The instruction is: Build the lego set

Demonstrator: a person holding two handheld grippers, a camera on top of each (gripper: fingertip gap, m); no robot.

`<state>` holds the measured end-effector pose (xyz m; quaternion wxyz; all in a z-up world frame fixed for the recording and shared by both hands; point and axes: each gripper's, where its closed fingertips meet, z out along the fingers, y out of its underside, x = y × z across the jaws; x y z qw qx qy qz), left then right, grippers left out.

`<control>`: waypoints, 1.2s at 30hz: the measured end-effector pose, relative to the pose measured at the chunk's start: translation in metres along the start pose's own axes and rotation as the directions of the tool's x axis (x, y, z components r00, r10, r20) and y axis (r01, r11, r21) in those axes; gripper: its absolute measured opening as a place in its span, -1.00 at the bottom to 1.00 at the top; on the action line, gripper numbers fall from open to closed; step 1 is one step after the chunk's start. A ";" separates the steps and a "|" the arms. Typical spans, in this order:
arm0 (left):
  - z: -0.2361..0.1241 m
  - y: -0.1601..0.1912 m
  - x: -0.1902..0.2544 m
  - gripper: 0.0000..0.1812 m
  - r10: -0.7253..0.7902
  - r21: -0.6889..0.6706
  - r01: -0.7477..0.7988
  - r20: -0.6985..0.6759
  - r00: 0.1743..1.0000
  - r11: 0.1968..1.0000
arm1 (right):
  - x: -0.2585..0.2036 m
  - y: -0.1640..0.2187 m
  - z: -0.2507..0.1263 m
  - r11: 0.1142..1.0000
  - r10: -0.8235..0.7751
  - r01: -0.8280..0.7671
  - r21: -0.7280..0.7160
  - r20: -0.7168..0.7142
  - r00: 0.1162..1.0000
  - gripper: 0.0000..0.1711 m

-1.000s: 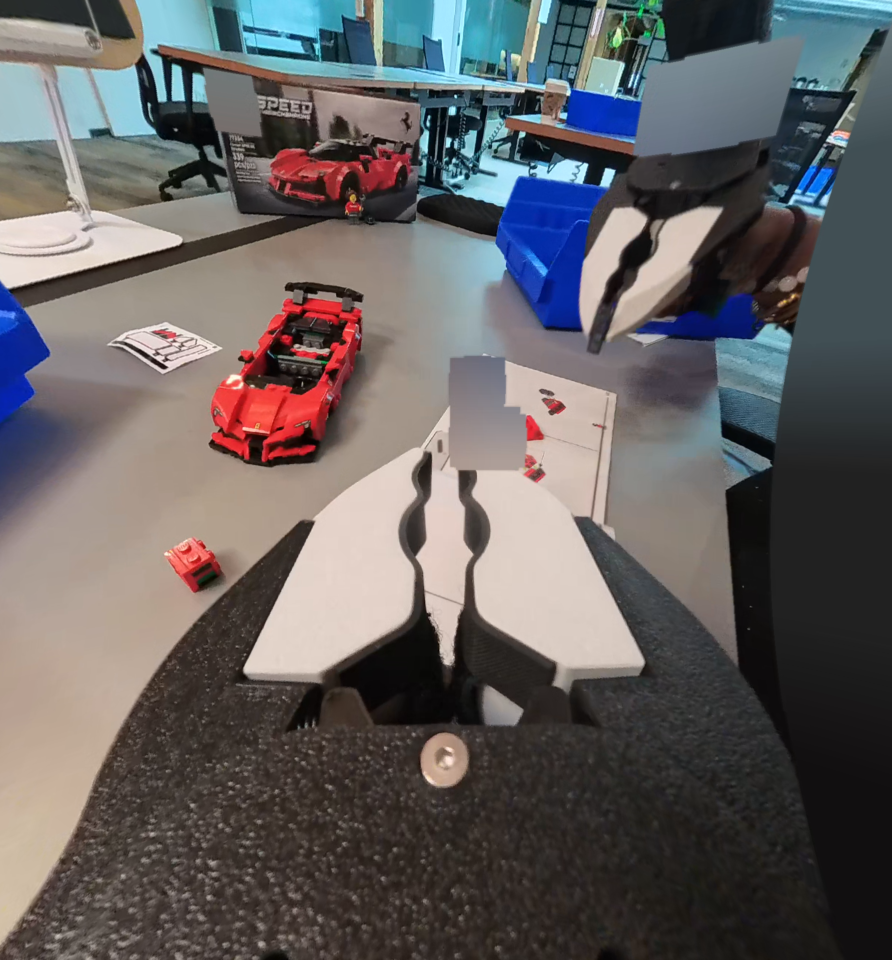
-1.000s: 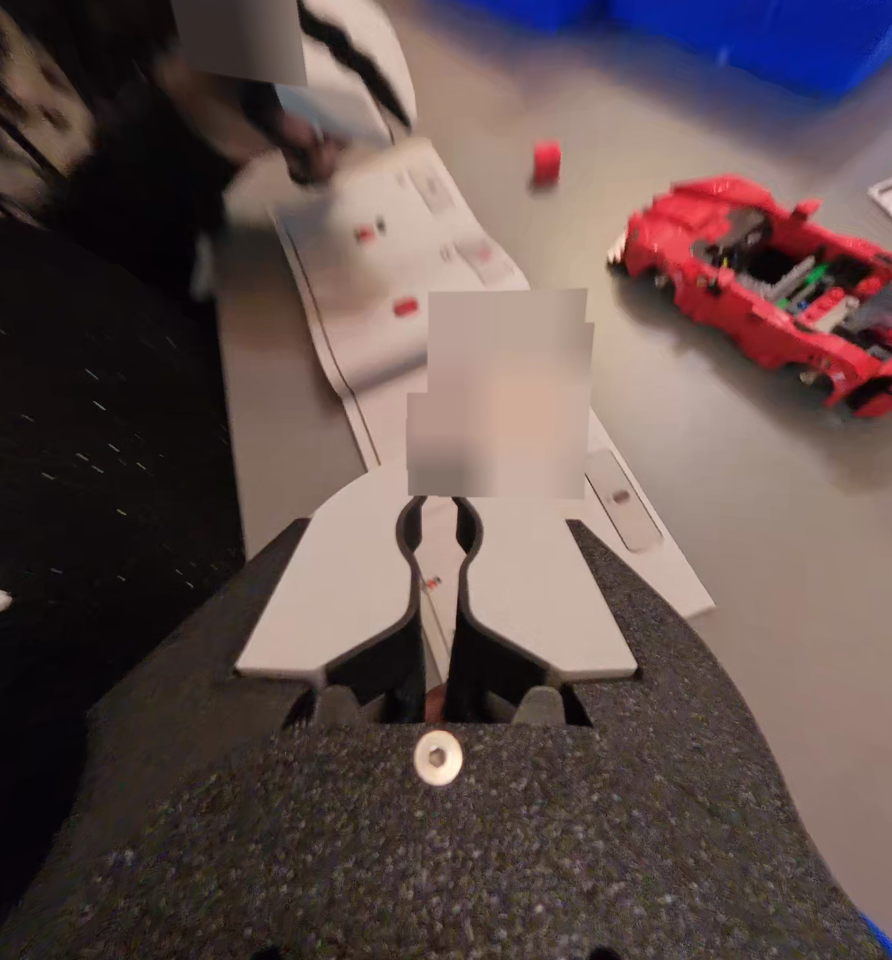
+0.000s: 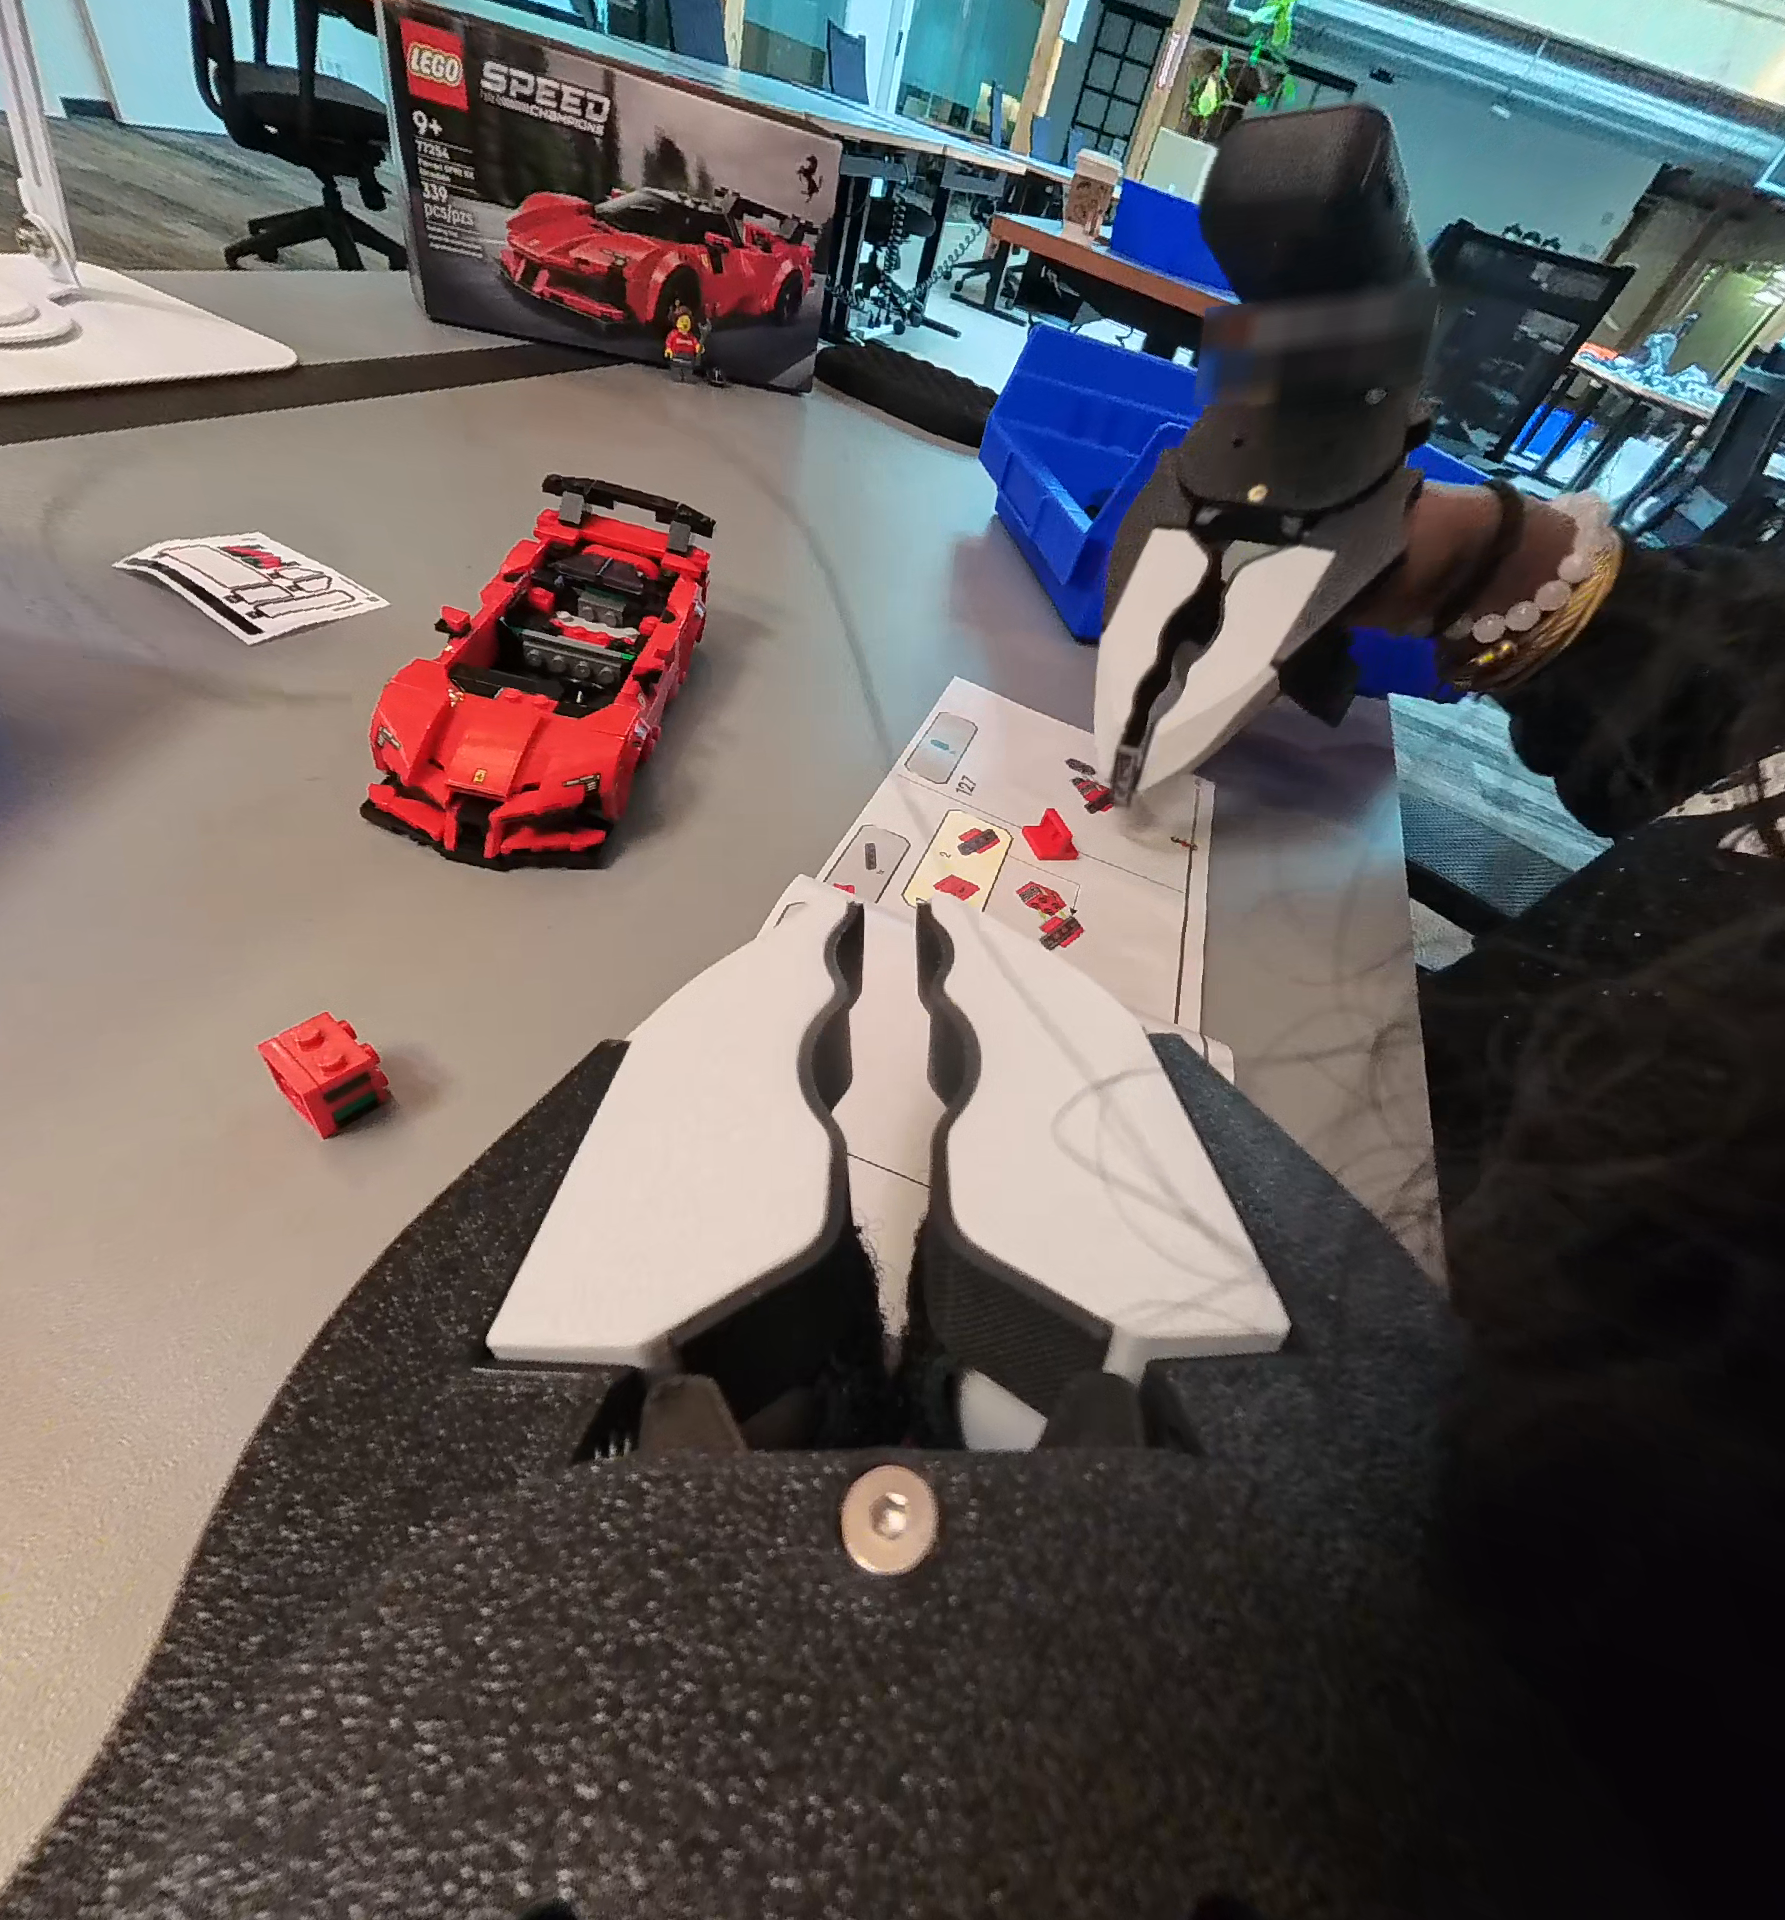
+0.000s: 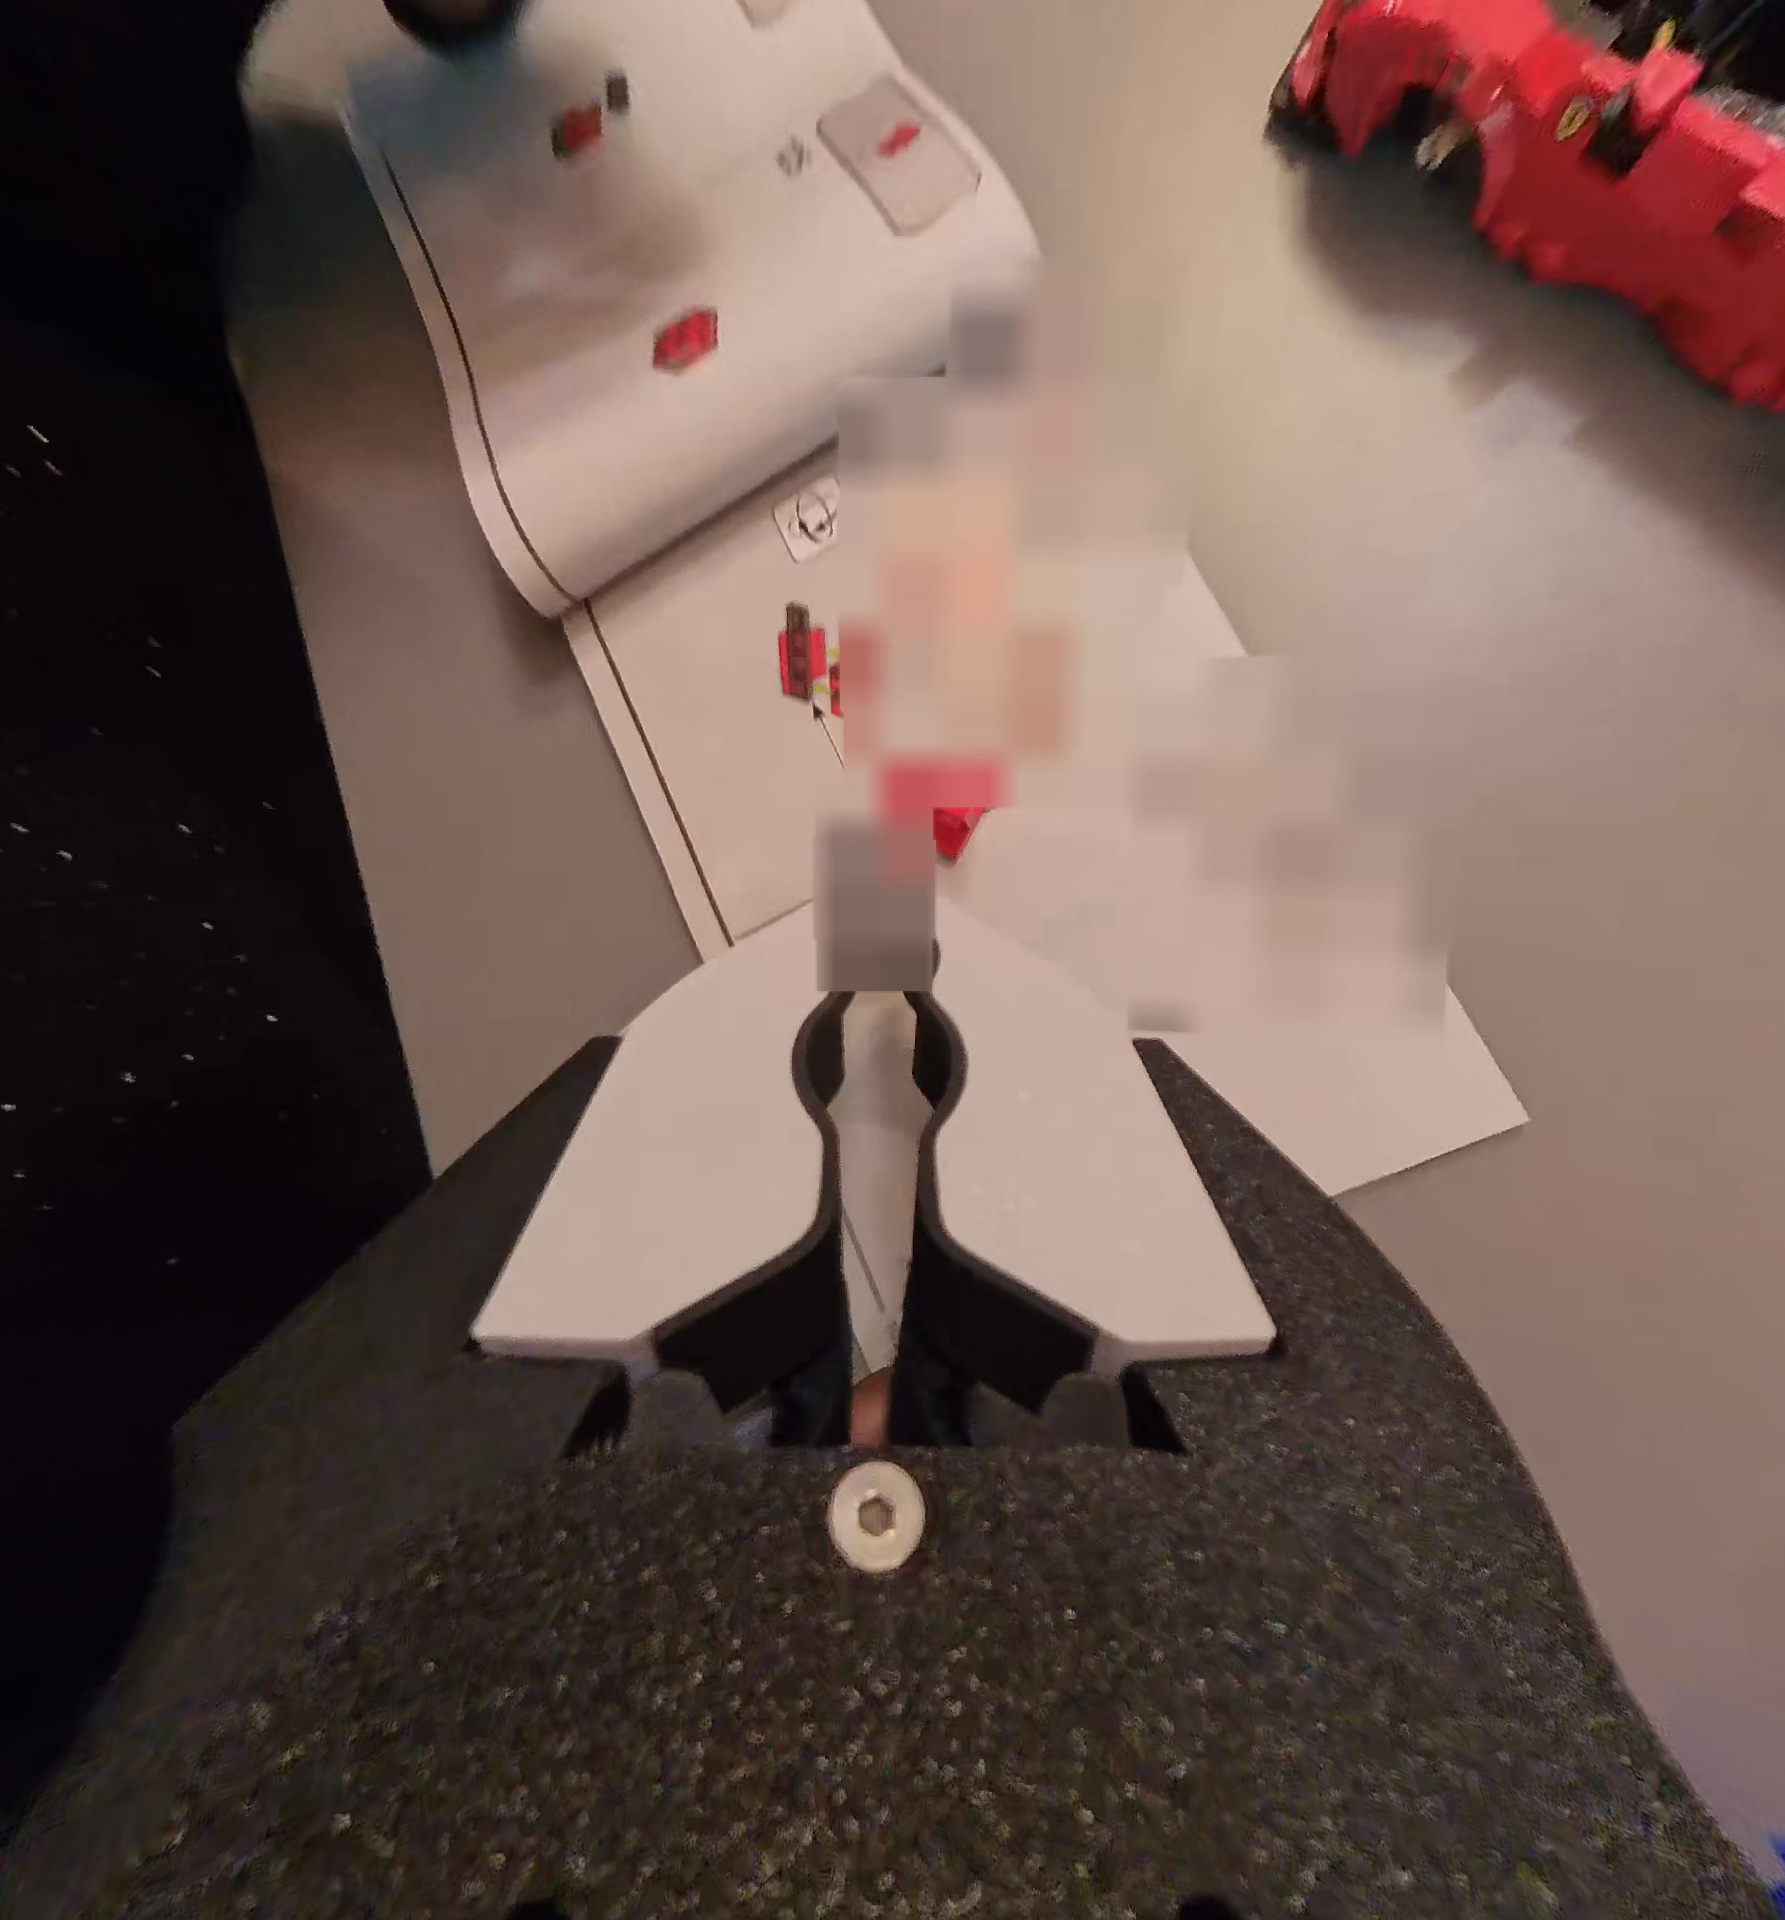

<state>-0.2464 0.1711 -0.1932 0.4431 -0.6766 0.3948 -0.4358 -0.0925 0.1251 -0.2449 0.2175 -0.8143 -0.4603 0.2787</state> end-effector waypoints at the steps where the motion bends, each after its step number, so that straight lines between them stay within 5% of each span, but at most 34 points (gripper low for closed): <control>1: 0.000 0.000 0.000 -0.90 -0.001 -0.001 0.001 0.000 1.000 1.000 | 0.000 0.003 0.001 0.999 -0.022 0.022 -0.034 -0.014 1.000 -0.91; 17: -0.001 0.000 0.000 -0.90 -0.021 0.005 0.021 -0.008 1.000 1.000 | -0.002 0.012 0.012 0.928 -0.247 0.202 -0.314 -0.110 0.963 -0.91; 36: -0.001 0.000 -0.001 -0.90 -0.027 0.001 0.027 -0.008 1.000 1.000 | 0.004 0.018 -0.006 0.961 -0.195 0.167 -0.222 -0.112 0.974 -0.78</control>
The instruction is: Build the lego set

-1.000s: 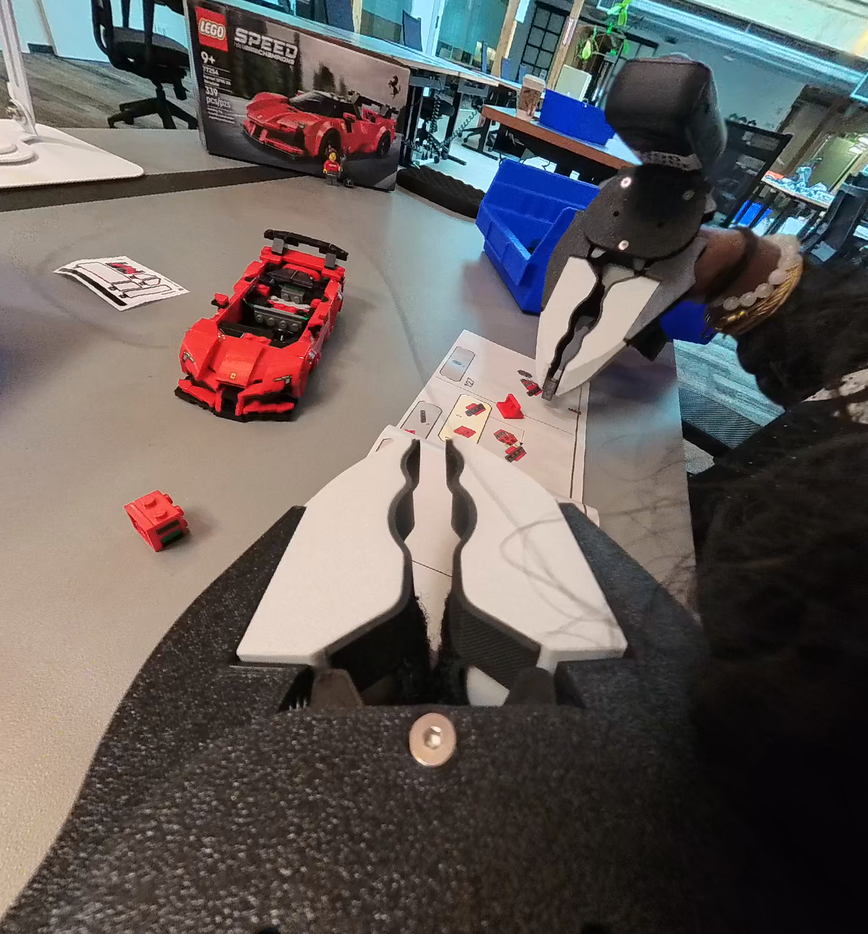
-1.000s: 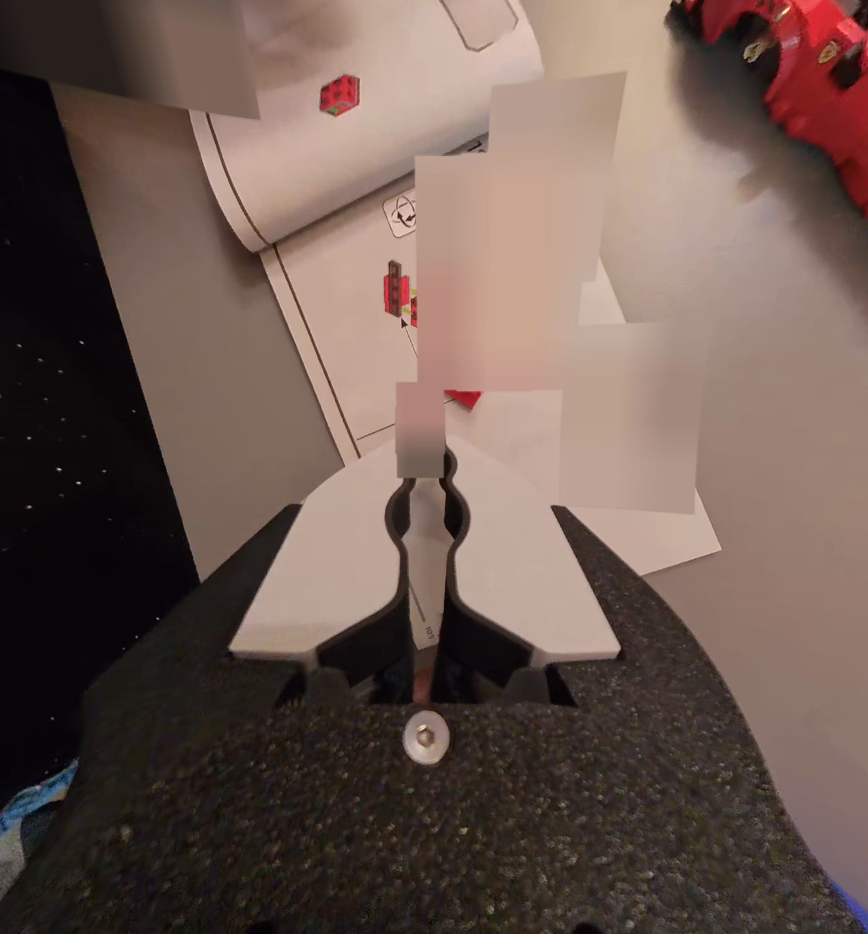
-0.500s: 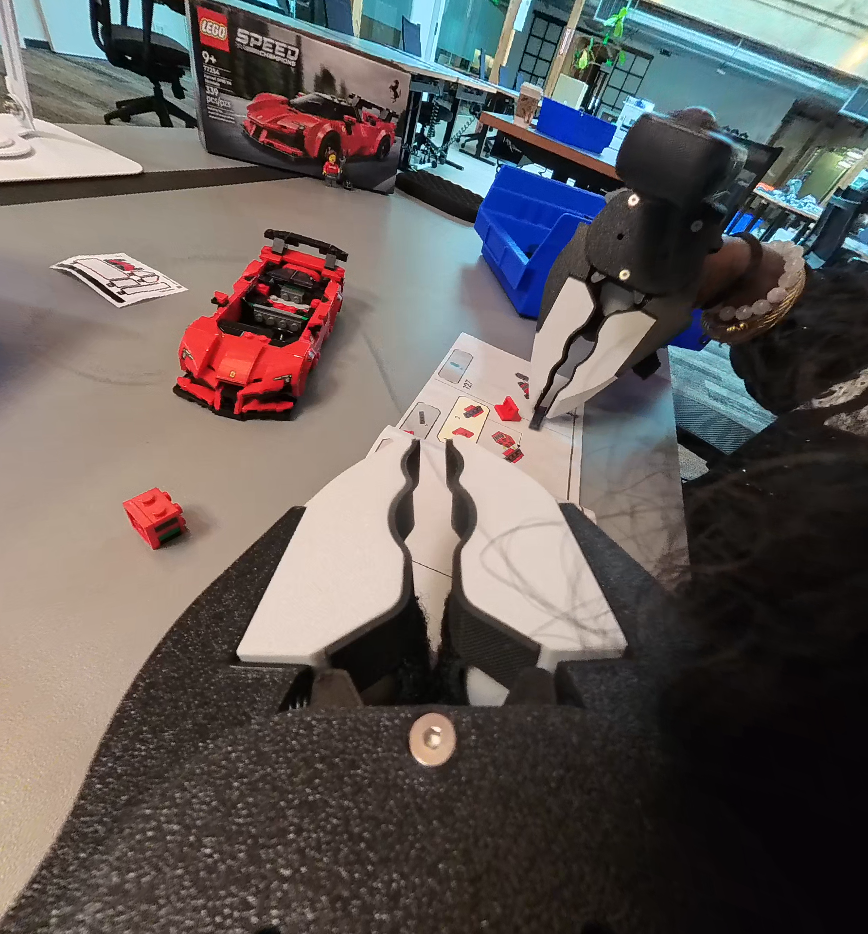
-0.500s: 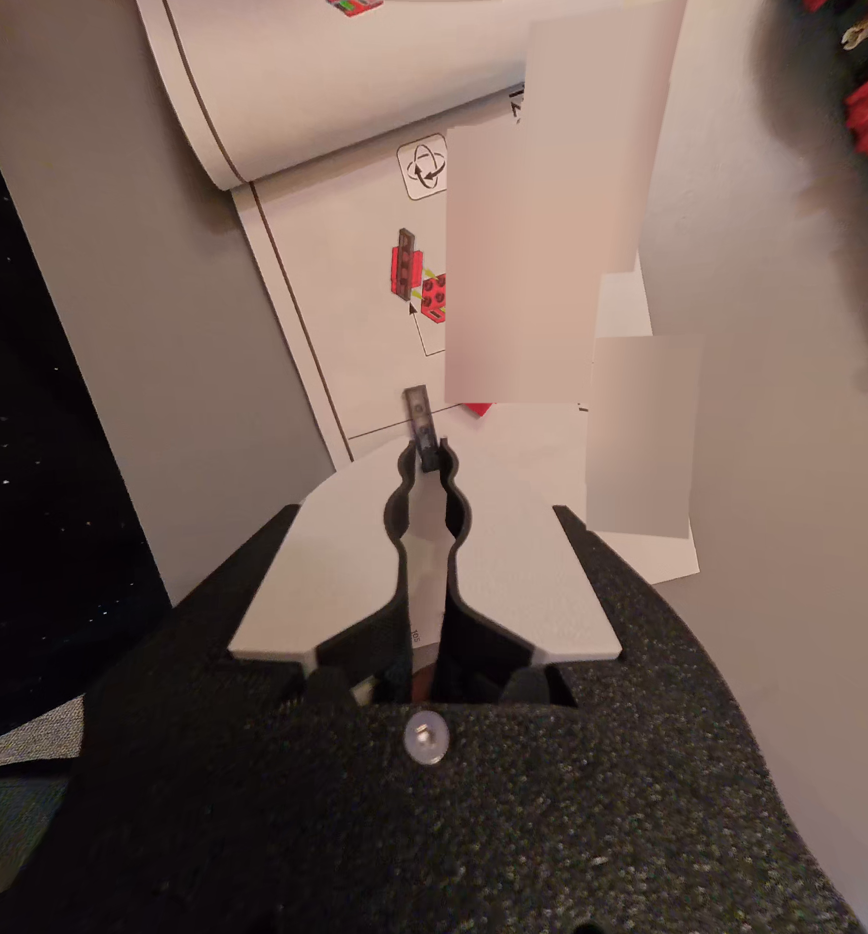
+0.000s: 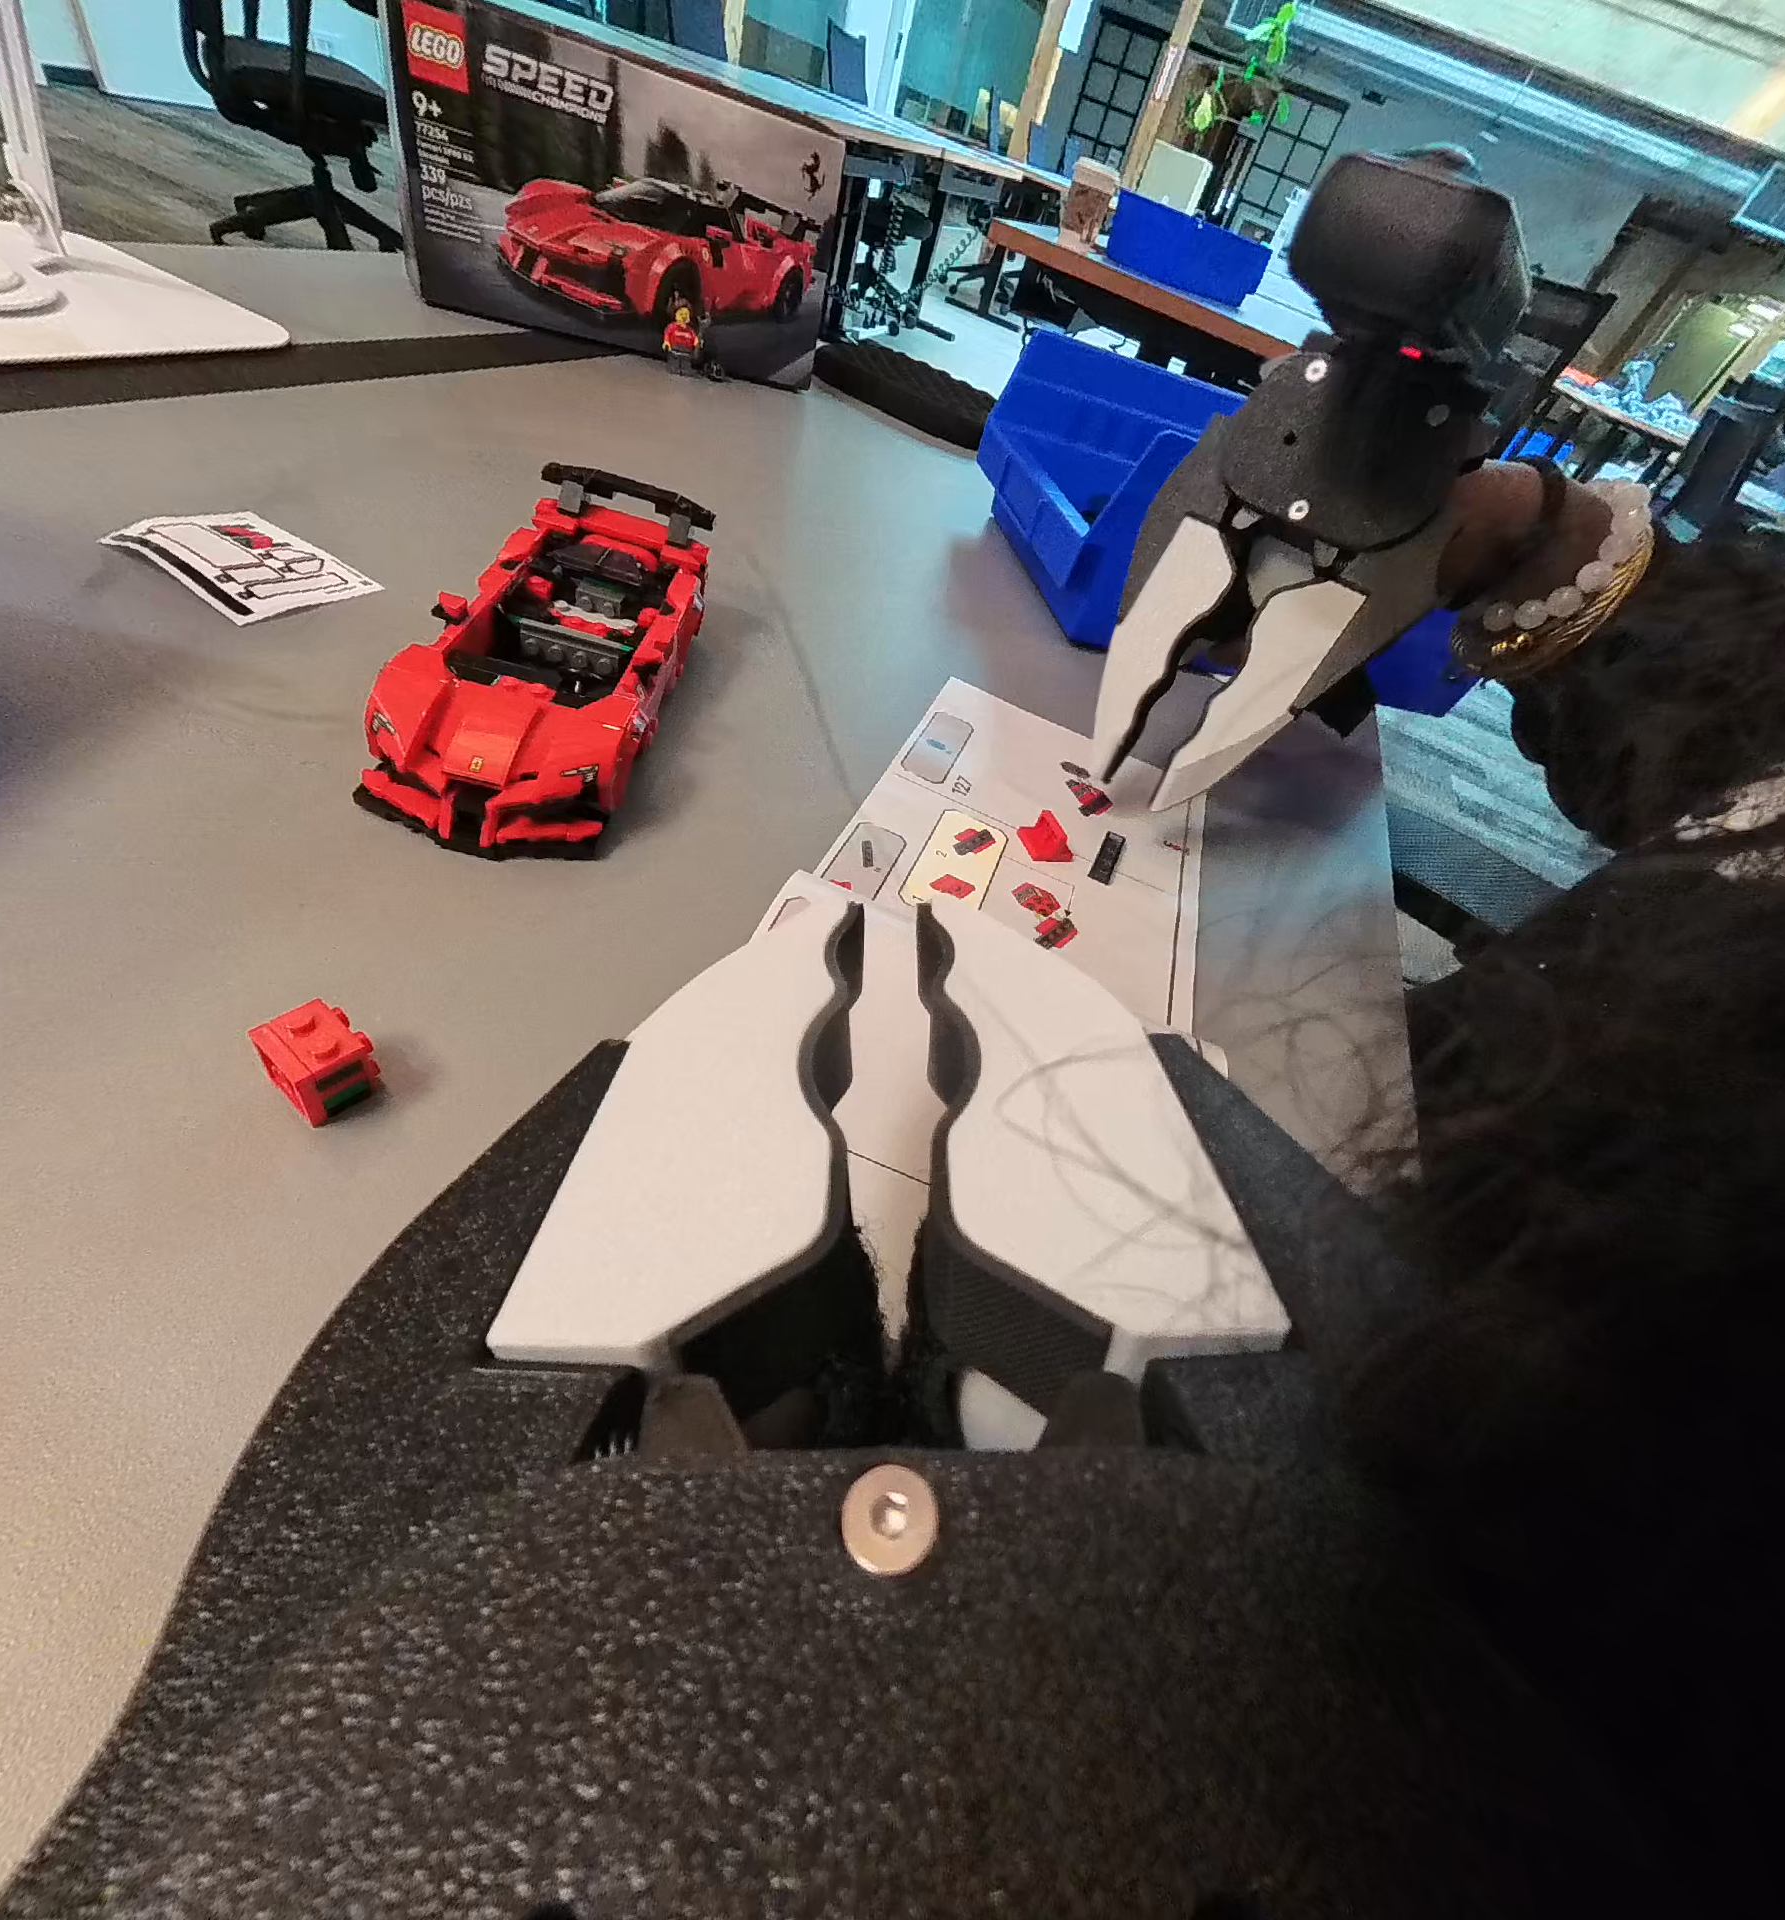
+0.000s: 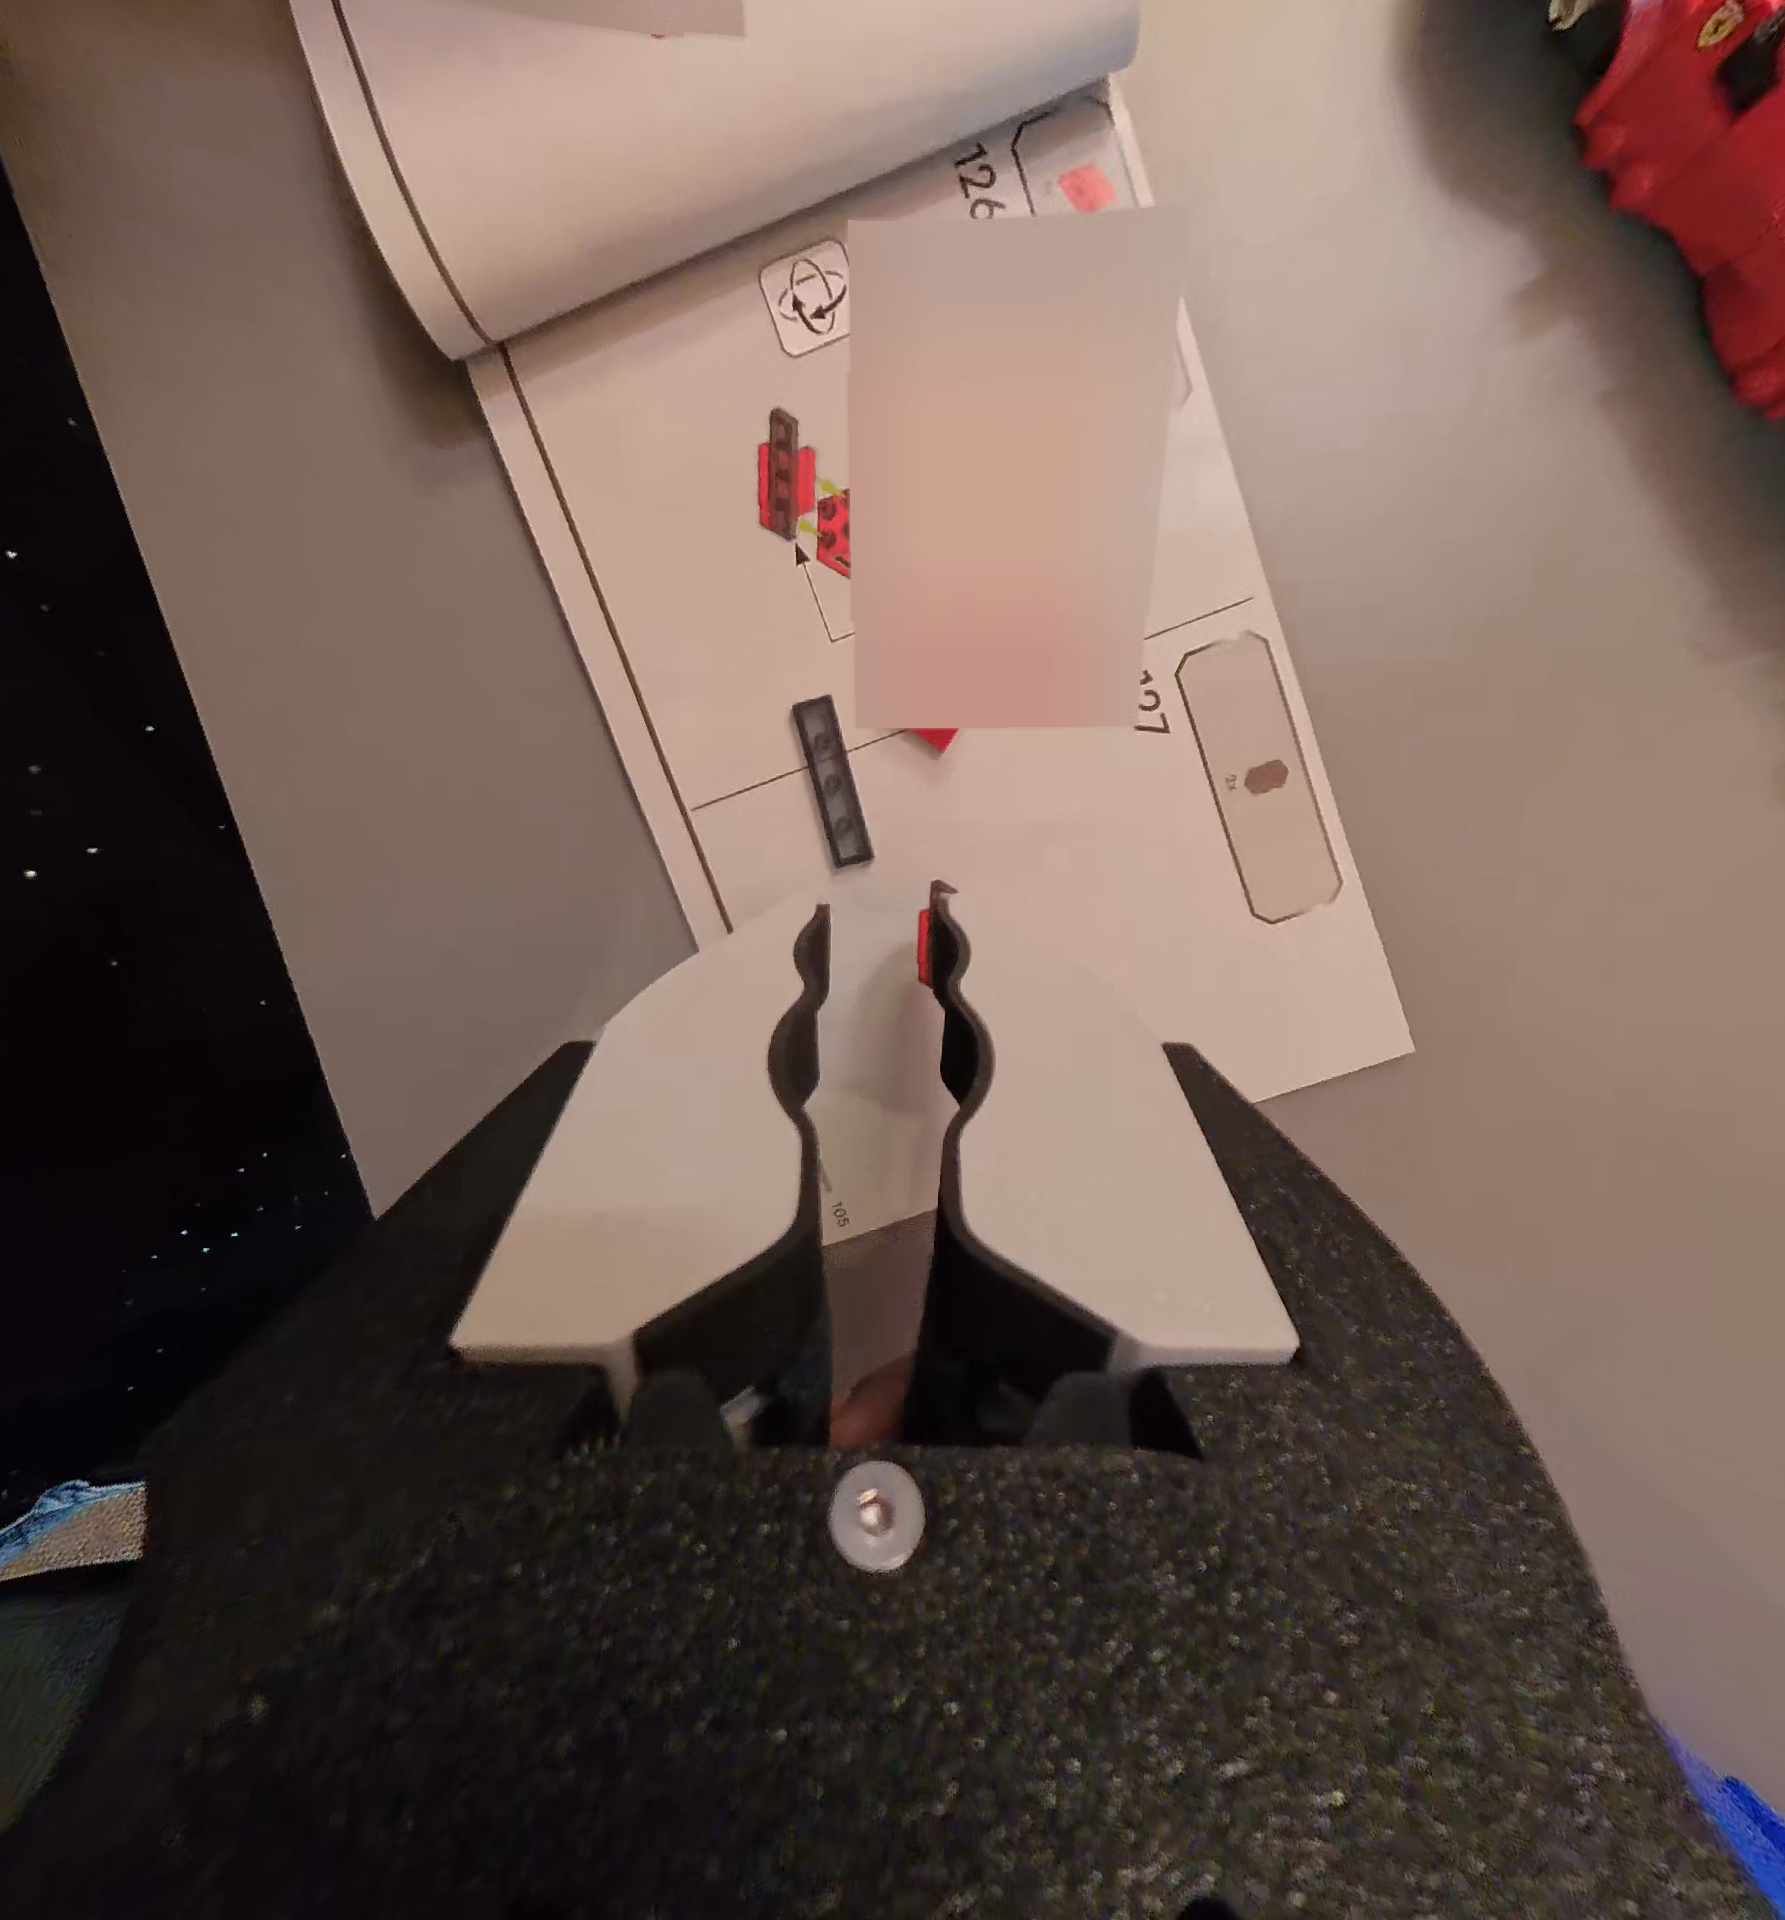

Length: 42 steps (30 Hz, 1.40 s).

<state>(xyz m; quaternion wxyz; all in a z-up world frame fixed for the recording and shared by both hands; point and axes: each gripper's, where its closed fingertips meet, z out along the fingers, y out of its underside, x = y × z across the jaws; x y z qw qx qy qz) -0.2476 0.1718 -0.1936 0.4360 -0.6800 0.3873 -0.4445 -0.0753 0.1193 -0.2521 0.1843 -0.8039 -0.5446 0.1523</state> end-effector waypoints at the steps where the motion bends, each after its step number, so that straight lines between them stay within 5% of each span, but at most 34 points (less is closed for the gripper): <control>1: 0.000 0.000 0.000 -0.90 0.000 -0.001 0.000 0.000 1.000 1.000 | -0.001 0.001 0.000 1.000 -0.006 0.006 0.002 0.002 1.000 -0.78; 15: 0.001 0.001 -0.001 -0.90 -0.014 -0.008 0.014 -0.002 1.000 1.000 | -0.003 -0.009 0.017 0.994 -0.065 0.063 0.086 0.021 0.998 -0.91; 22: 0.001 0.001 -0.001 -0.89 -0.017 -0.007 0.017 -0.005 1.000 1.000 | 0.000 -0.013 0.009 0.992 -0.059 0.055 0.110 0.036 0.998 -0.80; 32: 0.001 0.001 0.000 -0.89 -0.016 -0.007 0.016 -0.010 1.000 1.000 | 0.010 -0.032 0.023 0.904 -0.420 0.415 0.102 0.032 0.907 -0.86; 36: 0.003 0.003 0.002 -0.85 -0.018 -0.028 0.017 -0.025 1.000 0.999 | 0.013 -0.037 0.024 0.837 -0.523 0.525 0.154 -0.056 0.851 -0.92; 42: 0.008 -0.003 0.024 -0.68 -0.019 -0.004 0.019 -0.141 0.990 1.000 | 0.004 -0.081 -0.017 0.659 -0.506 0.611 0.438 -0.343 0.791 -0.92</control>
